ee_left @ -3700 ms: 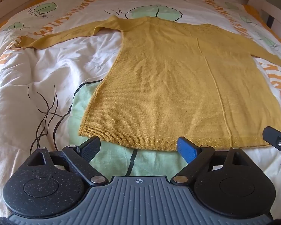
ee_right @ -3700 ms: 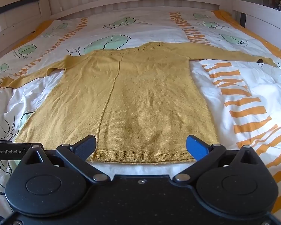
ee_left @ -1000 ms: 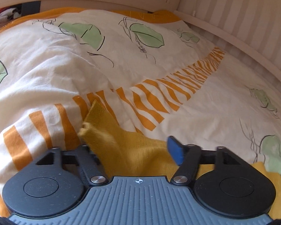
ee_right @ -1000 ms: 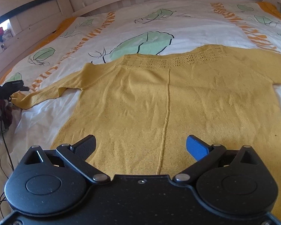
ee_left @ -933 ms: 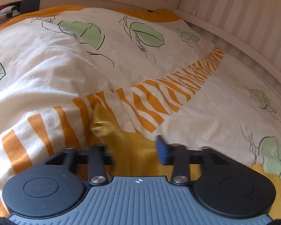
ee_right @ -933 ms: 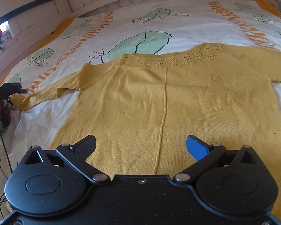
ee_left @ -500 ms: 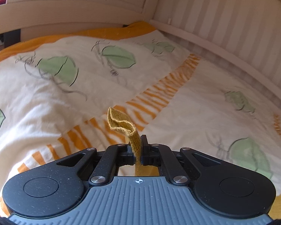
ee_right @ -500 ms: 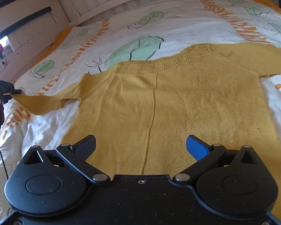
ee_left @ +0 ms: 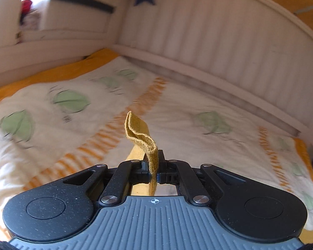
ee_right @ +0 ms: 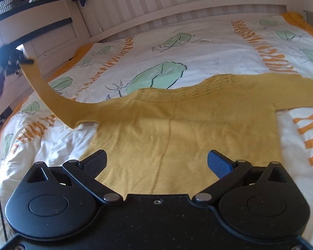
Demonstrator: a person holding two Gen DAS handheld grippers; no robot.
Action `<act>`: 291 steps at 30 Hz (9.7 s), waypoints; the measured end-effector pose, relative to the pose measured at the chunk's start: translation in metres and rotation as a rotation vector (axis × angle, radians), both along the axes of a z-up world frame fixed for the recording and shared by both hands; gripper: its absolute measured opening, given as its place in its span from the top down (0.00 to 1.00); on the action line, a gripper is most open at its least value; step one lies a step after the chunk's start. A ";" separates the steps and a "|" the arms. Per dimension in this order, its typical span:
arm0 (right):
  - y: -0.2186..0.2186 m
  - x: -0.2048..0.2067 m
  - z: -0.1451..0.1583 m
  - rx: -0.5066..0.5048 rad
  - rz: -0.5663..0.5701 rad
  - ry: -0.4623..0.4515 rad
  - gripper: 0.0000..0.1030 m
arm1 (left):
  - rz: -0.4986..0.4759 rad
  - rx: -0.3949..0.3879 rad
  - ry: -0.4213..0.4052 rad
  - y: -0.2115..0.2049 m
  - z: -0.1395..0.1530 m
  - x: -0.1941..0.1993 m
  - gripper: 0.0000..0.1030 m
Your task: Fold small clothes
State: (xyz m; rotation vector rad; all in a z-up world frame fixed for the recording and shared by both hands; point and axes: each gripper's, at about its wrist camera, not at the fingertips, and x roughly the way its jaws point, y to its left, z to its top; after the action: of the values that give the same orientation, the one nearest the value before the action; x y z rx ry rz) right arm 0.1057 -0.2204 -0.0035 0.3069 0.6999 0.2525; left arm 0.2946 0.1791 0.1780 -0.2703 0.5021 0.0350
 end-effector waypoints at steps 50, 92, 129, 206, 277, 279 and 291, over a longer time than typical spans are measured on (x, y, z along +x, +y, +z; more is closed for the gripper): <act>-0.066 0.010 -0.047 -0.006 -0.105 -0.028 0.01 | -0.269 0.303 0.244 -0.172 -0.200 -0.072 0.56; -0.063 0.184 -0.053 -0.241 -0.106 0.181 0.80 | -0.180 0.212 0.157 -0.145 -0.248 -0.088 0.39; -0.085 0.174 -0.046 -0.273 -0.137 0.088 0.89 | -0.090 0.139 0.334 -0.092 -0.219 0.030 0.39; -0.431 0.087 -0.049 -0.263 -0.730 0.233 0.33 | -0.392 0.228 0.243 -0.284 -0.247 -0.042 0.12; -0.011 0.083 -0.047 -0.161 0.107 -0.048 0.31 | -0.485 -0.075 0.323 -0.202 -0.210 -0.015 0.14; -0.019 0.076 -0.050 -0.189 0.115 -0.056 0.31 | -0.504 -0.080 0.335 -0.213 -0.215 -0.015 0.14; -0.035 0.064 -0.064 -0.138 0.173 -0.106 0.26 | -0.514 -0.058 0.362 -0.252 -0.227 -0.003 0.55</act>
State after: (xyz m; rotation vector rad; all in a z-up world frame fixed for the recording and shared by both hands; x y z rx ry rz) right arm 0.1693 -0.2553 -0.0675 0.1006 0.6358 0.3808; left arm 0.2919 -0.0725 -0.0495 -0.1851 0.9220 -0.4383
